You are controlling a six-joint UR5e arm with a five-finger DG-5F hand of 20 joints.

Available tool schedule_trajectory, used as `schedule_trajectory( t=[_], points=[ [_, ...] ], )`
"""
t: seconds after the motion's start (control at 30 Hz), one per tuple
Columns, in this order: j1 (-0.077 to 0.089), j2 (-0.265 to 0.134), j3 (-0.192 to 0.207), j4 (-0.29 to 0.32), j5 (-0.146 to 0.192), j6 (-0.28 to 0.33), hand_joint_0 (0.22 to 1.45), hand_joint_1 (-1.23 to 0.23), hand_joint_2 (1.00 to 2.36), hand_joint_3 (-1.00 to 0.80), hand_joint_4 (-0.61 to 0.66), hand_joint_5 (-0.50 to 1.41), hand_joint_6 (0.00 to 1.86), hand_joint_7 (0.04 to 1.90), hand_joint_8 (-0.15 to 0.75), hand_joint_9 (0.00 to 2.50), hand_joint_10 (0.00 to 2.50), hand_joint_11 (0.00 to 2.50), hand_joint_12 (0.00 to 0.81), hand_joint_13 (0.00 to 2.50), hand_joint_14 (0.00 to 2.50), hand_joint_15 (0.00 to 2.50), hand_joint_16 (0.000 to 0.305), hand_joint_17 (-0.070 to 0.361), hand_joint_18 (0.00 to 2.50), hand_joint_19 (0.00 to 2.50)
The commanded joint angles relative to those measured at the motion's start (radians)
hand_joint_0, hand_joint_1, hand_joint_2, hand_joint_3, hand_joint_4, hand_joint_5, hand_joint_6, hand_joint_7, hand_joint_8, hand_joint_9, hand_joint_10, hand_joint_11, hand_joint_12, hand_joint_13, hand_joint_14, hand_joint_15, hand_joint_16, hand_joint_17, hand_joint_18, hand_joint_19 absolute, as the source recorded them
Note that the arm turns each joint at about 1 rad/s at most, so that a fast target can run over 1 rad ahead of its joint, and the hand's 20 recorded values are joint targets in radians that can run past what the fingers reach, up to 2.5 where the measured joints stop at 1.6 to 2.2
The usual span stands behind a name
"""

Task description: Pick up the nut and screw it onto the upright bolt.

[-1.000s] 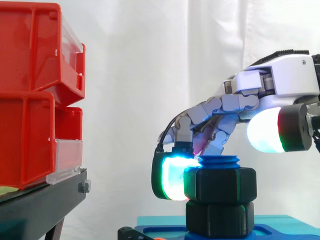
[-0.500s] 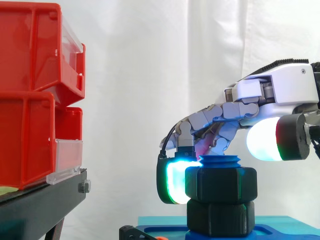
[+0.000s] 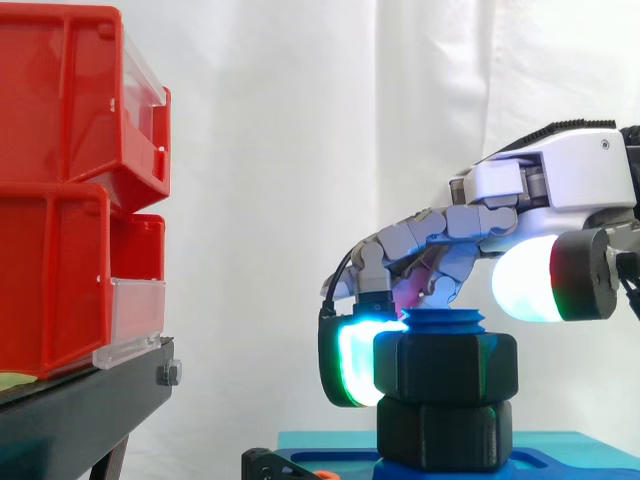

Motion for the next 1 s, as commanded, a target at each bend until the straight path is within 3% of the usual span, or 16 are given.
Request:
schedule_trajectory(
  t=[0.0, 0.03, 0.17, 0.27, 0.33, 0.47, 0.57, 0.7, 0.87, 0.97],
  points=[
    [0.001, 0.001, 0.0, 0.0, 0.0, 0.0, 0.51, -0.17, 1.0, -0.5, 0.19, 0.01, 0.5, 1.46, 0.258, 0.91, 0.0, 0.0, 0.269, 0.59, 0.0, 0.0, 0.031, 0.069, 0.25, 0.0],
    [-0.001, -0.001, 0.0, 0.001, 0.0, 0.0, 0.51, -0.17, 1.0, -0.5, 0.22, -0.01, 0.5, 1.32, 0.253, 0.9, 0.0, 0.0, 0.27, 0.59, 0.0, 0.0, 0.031, 0.07, 0.24, 0.0],
    [-0.001, 0.001, 0.0, -0.003, 0.0, 0.0, 0.51, -0.17, 1.0, -0.5, 0.26, -0.05, 0.5, 1.05, 0.249, 0.87, 0.0, 0.0, 0.276, 0.58, 0.0, 0.0, 0.032, 0.073, 0.23, 0.0],
    [-0.004, 0.001, 0.031, -0.029, -0.005, 0.0, 0.5, -0.16, 1.0, -0.5, 0.25, -0.07, 0.5, 0.87, 0.245, 0.86, 0.0, 0.0, 0.279, 0.57, 0.0, 0.0, 0.033, 0.075, 0.23, 0.0],
    [-0.008, 0.001, 0.069, -0.086, -0.009, -0.003, 0.5, -0.16, 1.0, -0.5, 0.22, -0.09, 0.5, 0.78, 0.232, 0.81, 0.0, 0.0, 0.282, 0.54, 0.0, 0.0, 0.035, 0.079, 0.2, 0.0],
    [-0.019, 0.002, 0.109, -0.158, -0.009, -0.017, 0.49, -0.15, 1.0, -0.5, 0.21, -0.11, 0.5, 0.7, 0.222, 0.73, 0.0, 0.0, 0.292, 0.5, 0.0, 0.0, 0.037, 0.082, 0.15, 0.0],
    [-0.036, 0.004, 0.18, -0.249, -0.015, -0.054, 0.48, -0.14, 1.0, -0.5, 0.21, -0.12, 0.5, 0.69, 0.221, 0.71, 0.0, 0.0, 0.298, 0.48, 0.0, 0.0, 0.037, 0.083, 0.14, 0.0],
    [-0.045, 0.005, 0.219, -0.319, -0.025, -0.081, 0.48, -0.14, 1.0, -0.5, 0.2, -0.13, 0.5, 0.67, 0.221, 0.66, 0.0, 0.0, 0.308, 0.44, 0.0, 0.0, 0.038, 0.086, 0.1, 0.0],
    [-0.051, 0.059, 0.21, -0.41, -0.018, -0.181, 0.47, -0.14, 1.0, -0.5, 0.2, -0.15, 0.5, 0.68, 0.224, 0.61, 0.0, 0.0, 0.326, 0.41, 0.0, 0.0, 0.039, 0.087, 0.06, 0.0],
    [-0.053, 0.117, 0.158, -0.423, -0.003, -0.242, 0.47, -0.14, 1.0, -0.5, 0.2, -0.15, 0.5, 0.68, 0.229, 0.6, 0.0, 0.0, 0.328, 0.4, 0.0, 0.0, 0.039, 0.088, 0.06, 0.0]
  ],
)
